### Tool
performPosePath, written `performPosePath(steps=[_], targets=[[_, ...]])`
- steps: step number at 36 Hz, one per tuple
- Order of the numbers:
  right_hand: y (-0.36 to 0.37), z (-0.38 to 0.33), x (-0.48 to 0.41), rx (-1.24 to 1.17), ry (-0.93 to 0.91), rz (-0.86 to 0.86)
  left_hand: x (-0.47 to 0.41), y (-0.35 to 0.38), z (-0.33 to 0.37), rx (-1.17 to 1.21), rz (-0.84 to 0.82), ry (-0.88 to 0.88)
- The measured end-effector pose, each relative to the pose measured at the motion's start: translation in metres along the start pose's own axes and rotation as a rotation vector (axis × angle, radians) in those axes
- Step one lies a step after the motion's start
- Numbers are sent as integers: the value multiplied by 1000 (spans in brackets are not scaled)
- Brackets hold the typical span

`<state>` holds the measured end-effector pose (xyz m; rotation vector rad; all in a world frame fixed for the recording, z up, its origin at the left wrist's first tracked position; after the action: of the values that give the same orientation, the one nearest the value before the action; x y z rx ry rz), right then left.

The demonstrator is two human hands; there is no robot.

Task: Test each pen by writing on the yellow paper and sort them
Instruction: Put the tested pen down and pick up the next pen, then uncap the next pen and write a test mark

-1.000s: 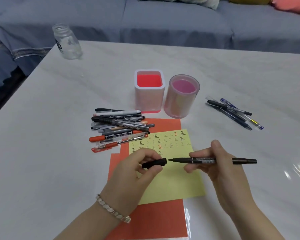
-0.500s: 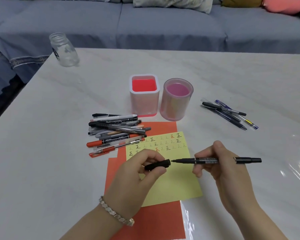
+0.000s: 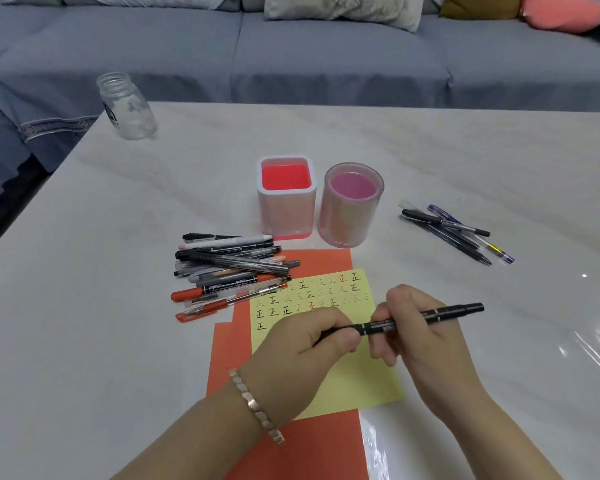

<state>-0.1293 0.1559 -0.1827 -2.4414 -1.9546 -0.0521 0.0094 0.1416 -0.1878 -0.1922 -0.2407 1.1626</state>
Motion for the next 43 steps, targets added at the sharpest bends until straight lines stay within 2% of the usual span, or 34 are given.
performPosePath(steps=[2, 5, 8, 10, 12, 14, 16, 17, 22, 25, 27, 29, 32, 35, 39, 43], targets=[[-4, -2, -4, -18, -21, -2, -6, 3, 4, 204, -85, -108], [-13, -10, -11, 2, -62, -48, -14, 10, 10, 572, -275, -362], [-20, -16, -17, 23, -87, -90, -20, 15, 15, 720, -452, -516], [-25, -10, -21, 5, -61, -42, -27, 18, 15, 630, -421, -487], [-29, 1, -28, 19, 2, -24, -38, 22, 11, 385, -258, -351], [-32, 12, -35, 113, 72, -127, -46, 24, 5, 178, -96, -232], [-39, 18, -49, 224, 115, -220, -50, 21, -4, 122, 5, -218], [-46, 19, -60, 293, 97, -207, -52, 17, -9, 113, 56, -232], [-91, 29, -134, 1001, -259, 32, -43, -16, -33, -85, 274, -177], [-105, 41, -166, 1275, -172, 128, -27, -35, -41, -190, 353, -137], [-107, 50, -174, 1455, -98, 122, -17, -46, -46, -259, 414, -112], [-104, 54, -172, 1565, -166, 104, -9, -59, -52, -325, 470, -94], [-101, 53, -166, 1600, -365, 123, -6, -79, -60, -466, 542, -28], [-92, 50, -151, 1508, -514, 80, -13, -98, -65, -609, 616, 32], [-76, 38, -117, 1259, -498, 29, -36, -115, -70, -775, 681, 39], [-63, 36, -88, 1183, -425, -72, -57, -120, -76, -841, 613, 38]])
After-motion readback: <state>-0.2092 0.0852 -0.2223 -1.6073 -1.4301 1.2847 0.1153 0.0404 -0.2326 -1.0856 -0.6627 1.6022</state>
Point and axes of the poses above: each hand's wrist, its own x-axis away from the middle knuckle, its own y-axis out of the palm, z = x × y, the point moved 2 cm from there along -x, towards the middle knuckle, and after that the axes turned 5 degrees about z, right-handed, at the moved point
